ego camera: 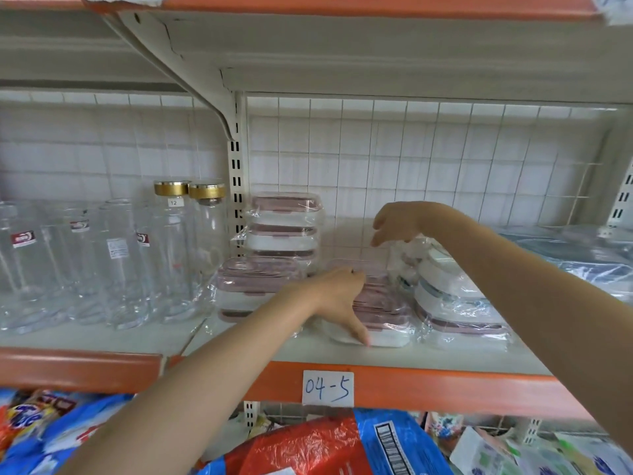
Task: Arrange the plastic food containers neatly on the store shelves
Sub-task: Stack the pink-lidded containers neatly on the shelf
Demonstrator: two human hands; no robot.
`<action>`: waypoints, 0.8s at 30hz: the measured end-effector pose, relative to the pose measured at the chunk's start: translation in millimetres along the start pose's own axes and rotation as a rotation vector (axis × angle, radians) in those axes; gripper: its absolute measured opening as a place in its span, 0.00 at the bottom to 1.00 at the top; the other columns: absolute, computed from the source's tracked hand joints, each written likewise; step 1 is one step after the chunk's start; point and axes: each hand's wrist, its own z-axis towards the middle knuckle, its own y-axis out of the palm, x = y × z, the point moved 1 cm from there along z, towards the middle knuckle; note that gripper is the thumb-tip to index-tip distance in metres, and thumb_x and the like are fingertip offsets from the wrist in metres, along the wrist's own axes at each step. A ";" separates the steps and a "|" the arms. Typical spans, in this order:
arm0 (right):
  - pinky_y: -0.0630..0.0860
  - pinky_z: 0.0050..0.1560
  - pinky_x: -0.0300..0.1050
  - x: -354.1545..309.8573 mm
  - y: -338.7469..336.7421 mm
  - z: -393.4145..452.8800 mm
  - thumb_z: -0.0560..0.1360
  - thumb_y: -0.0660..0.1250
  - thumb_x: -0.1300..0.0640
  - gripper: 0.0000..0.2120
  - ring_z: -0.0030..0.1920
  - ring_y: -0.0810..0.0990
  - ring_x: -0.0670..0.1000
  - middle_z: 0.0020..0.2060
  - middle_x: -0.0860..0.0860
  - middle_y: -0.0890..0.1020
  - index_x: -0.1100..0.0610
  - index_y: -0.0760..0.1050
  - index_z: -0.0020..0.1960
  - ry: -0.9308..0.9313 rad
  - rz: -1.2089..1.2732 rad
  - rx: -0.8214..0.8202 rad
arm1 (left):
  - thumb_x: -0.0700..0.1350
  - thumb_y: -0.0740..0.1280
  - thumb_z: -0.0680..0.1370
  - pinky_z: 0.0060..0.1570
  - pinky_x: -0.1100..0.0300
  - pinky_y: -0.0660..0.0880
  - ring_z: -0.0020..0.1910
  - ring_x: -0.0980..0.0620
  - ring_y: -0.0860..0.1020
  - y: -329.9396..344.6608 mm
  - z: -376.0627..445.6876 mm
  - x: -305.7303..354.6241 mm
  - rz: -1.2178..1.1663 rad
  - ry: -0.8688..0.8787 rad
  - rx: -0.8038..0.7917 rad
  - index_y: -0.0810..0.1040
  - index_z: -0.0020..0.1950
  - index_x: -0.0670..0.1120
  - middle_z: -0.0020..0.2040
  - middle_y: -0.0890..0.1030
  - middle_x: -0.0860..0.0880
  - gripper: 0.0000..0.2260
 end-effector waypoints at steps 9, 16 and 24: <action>0.69 0.32 0.40 -3.9 -3.9 14.0 0.75 0.67 0.50 0.13 0.34 0.73 0.49 0.37 0.50 0.72 0.57 0.71 0.38 0.022 -0.014 -0.003 | 0.63 0.75 0.62 0.59 0.60 0.65 0.61 0.58 0.66 -78.0 -77.7 -60.7 -0.240 -0.106 0.294 0.61 0.64 0.55 0.60 0.64 0.60 0.37; 0.69 0.58 0.43 -28.7 67.5 31.1 0.73 0.68 0.47 0.26 0.62 0.74 0.57 0.63 0.54 0.75 0.57 0.70 0.67 0.006 -0.093 -0.134 | 0.53 0.74 0.69 0.61 0.59 0.62 0.66 0.56 0.63 -64.0 -98.7 -113.4 -0.380 -0.272 0.207 0.65 0.63 0.57 0.69 0.64 0.55 0.27; 0.73 0.56 0.49 -32.1 80.3 14.1 0.65 0.76 0.45 0.37 0.62 0.73 0.58 0.60 0.55 0.76 0.60 0.67 0.67 -0.001 -0.209 -0.175 | 0.56 0.71 0.71 0.71 0.48 0.59 0.70 0.47 0.64 -38.7 -105.5 -128.1 -0.461 -0.303 0.320 0.64 0.67 0.67 0.73 0.59 0.49 0.28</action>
